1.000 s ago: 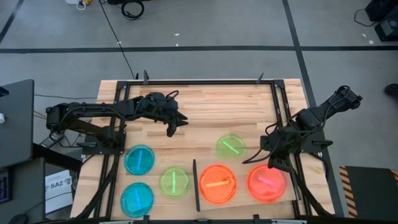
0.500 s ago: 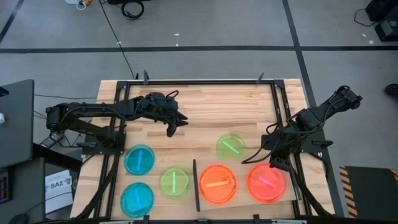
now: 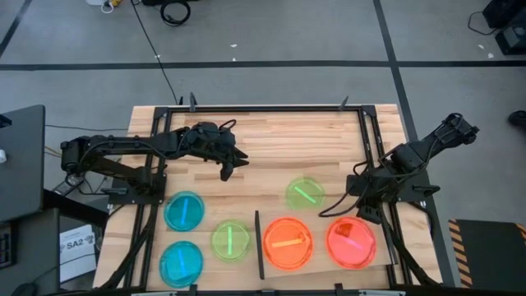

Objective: Place and stack plates onto a shelf
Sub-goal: Stack the right green plate on the pink plates on the shelf

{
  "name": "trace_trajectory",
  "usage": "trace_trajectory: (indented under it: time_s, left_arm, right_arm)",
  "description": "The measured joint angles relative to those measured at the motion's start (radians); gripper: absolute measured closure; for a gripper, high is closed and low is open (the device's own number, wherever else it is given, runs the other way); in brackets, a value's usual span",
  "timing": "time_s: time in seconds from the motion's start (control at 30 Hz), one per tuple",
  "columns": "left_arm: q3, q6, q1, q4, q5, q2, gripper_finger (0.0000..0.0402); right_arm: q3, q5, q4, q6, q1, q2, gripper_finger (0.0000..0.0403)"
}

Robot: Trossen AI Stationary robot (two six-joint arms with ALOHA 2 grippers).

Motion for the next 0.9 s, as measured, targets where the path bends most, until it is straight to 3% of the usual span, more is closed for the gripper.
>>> trace_trajectory:
  time_s: [0.3, 0.6, 0.9]
  left_arm:
    - [0.0, 0.0, 0.0, 0.0, 0.0, 0.0, 0.0269]
    - [0.0, 0.0, 0.0, 0.0, 0.0, 0.0, 0.0269]
    - [0.0, 0.0, 0.0, 0.0, 0.0, 0.0, 0.0269]
  right_arm:
    - [0.0, 0.102, -0.001, -0.084, -0.01, 0.0, 0.0228]
    - [0.0, 0.299, -0.001, -0.25, -0.079, 0.0, 0.0229]
    - [0.0, 0.332, -0.001, -0.34, -0.22, 0.0, 0.0229]
